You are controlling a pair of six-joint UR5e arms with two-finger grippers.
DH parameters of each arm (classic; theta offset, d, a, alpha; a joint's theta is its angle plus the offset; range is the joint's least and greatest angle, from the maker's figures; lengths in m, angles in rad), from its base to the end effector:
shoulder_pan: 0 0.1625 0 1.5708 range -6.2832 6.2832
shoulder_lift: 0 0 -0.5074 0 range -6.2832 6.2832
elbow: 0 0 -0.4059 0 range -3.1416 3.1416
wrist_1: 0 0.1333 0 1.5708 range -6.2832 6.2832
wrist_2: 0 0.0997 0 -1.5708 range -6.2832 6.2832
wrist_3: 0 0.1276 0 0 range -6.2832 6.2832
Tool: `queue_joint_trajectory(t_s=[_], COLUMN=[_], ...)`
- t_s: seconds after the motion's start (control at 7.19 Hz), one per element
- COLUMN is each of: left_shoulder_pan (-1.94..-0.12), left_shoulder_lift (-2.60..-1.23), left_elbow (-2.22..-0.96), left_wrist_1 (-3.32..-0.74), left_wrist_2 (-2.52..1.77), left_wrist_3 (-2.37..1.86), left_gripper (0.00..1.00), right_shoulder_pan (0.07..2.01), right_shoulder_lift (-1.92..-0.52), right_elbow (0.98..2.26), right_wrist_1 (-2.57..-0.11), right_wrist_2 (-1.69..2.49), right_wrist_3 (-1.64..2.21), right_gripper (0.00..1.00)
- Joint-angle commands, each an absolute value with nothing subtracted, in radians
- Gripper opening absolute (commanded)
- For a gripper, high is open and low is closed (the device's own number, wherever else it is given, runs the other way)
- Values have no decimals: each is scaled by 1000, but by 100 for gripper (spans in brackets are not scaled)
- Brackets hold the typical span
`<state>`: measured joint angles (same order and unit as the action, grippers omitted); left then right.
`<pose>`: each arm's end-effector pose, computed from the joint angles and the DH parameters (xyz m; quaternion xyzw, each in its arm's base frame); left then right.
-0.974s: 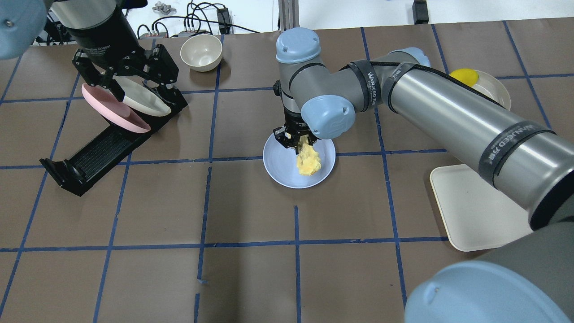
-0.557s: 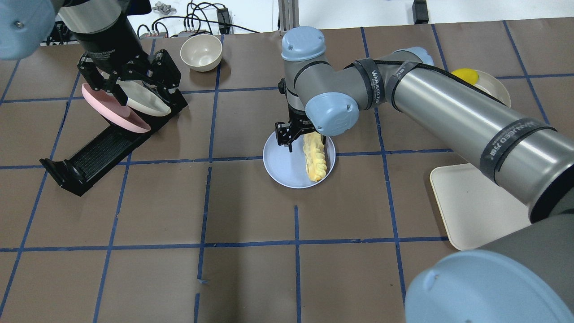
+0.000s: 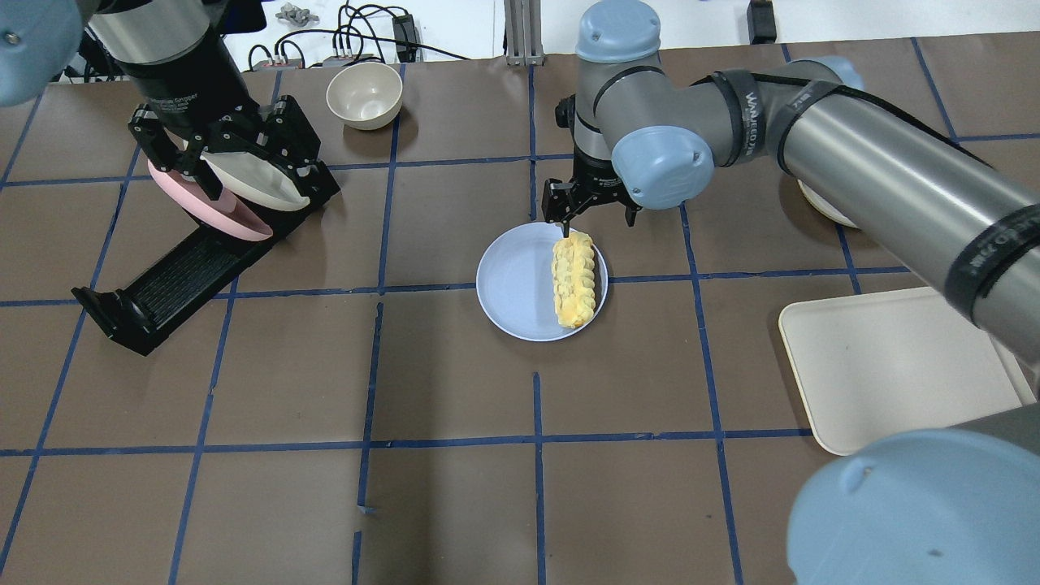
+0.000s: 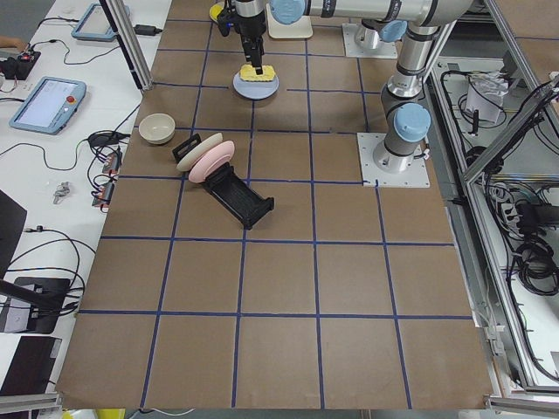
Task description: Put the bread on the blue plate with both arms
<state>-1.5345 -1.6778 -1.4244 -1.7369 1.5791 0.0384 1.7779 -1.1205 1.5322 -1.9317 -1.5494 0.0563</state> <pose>-0.1125 -0.5470 0.5438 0.0013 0.9980 0.0634 0.0018 0.2742 -0.6433 0.3244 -0.0750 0.9968 0.0266 0.0073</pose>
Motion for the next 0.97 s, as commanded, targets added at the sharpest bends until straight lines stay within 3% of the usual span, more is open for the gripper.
queue_joint_trajectory(t_s=[0.0, 0.56, 0.83], left_shoulder_pan=[-1534, -1536, -1536], left_shoulder_lift=[-1674, -1674, -1674], left_elbow=[-1431, -1433, -1434], left_wrist_1=[-1736, -1735, -1735], left_wrist_2=[1580, 1580, 1578], left_wrist_3=[37, 29, 29], left_gripper=[100, 100, 100], right_shoulder_pan=[1680, 1533, 1534], right_shoulder_lift=[-1214, -1439, -1533], right_elbow=[1548, 1560, 1653], right_wrist_1=[-1889, -1623, -1623], right_wrist_2=[-1562, -1595, -1602], right_wrist_3=[17, -41, -43], right_gripper=[100, 100, 100])
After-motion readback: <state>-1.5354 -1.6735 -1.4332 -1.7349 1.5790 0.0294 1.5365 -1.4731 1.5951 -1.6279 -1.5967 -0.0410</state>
